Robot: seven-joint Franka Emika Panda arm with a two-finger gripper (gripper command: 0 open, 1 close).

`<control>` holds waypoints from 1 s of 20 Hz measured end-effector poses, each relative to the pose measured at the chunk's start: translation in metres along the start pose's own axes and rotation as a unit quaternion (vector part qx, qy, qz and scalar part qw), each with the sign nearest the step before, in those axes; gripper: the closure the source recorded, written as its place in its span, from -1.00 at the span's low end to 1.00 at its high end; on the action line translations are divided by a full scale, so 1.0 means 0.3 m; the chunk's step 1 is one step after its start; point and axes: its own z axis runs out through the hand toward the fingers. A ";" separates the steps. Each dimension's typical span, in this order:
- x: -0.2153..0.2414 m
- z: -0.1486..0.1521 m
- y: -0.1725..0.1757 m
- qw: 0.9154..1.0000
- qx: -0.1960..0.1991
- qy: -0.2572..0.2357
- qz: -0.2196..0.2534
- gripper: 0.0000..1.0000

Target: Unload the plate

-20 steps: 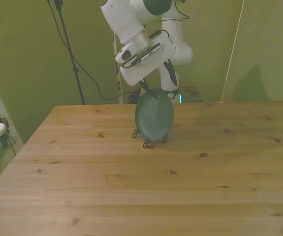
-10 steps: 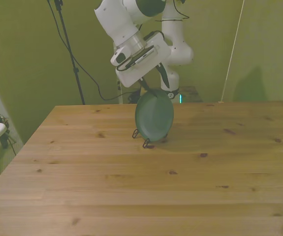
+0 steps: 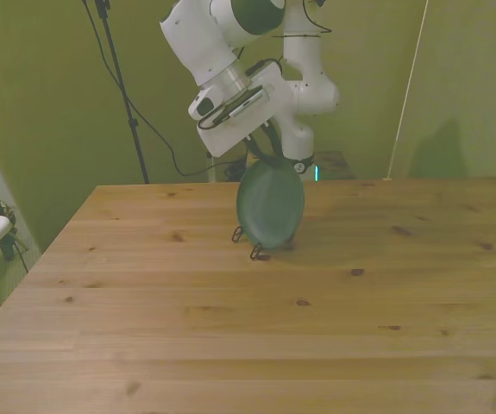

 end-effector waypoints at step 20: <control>-0.185 -0.284 -0.143 0.996 -0.037 0.087 -0.005 1.00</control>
